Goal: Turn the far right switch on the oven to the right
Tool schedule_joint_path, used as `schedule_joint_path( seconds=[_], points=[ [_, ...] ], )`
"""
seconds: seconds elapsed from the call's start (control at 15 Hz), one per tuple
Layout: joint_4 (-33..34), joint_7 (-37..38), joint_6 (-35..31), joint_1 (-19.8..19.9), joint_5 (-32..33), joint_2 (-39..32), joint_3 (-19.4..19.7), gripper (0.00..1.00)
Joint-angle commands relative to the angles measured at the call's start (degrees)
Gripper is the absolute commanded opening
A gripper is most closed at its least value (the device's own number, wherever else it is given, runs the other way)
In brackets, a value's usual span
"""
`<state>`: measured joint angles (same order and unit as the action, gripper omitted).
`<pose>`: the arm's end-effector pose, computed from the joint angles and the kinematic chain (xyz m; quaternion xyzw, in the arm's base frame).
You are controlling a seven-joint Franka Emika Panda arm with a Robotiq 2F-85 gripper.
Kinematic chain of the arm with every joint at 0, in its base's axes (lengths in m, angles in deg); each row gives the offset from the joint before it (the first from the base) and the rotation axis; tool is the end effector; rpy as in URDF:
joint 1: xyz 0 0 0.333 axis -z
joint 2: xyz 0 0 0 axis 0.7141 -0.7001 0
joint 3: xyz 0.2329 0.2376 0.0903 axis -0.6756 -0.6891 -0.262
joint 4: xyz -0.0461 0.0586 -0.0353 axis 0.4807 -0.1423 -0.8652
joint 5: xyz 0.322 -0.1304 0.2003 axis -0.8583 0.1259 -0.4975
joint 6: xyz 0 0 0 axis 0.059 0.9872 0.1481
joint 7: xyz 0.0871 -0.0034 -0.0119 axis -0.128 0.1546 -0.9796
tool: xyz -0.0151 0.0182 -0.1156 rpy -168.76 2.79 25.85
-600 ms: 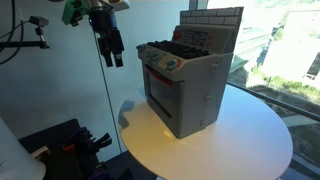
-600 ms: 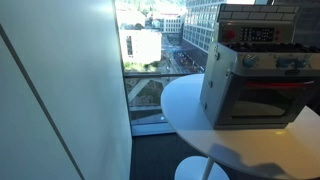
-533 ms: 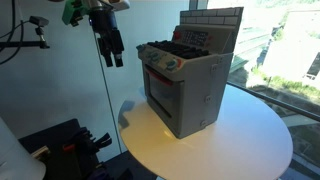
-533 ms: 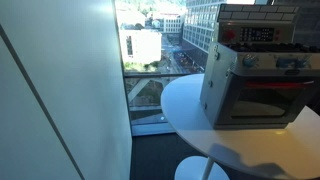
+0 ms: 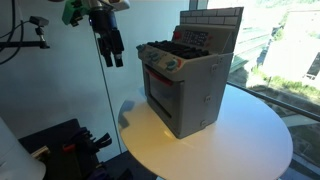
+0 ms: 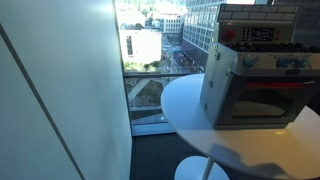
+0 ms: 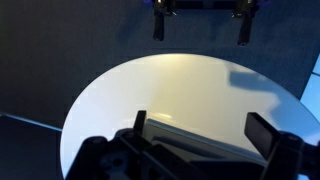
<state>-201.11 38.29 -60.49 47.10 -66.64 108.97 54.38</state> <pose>0.3452 0.0354 0.4469 0.9922 0.0005 -0.0144 0.1238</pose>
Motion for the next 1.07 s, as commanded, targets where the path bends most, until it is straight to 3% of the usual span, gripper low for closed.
schedule_joint_path(
  seconds=[0.0, 1.0],
  points=[
    [0.52, 0.62, 0.15, -1.07, 0.46, -0.45, 0.89, 1.00],
    [12.78, 6.98, -5.48, 0.30, 0.05, -9.49, 1.17, 1.00]
  ],
)
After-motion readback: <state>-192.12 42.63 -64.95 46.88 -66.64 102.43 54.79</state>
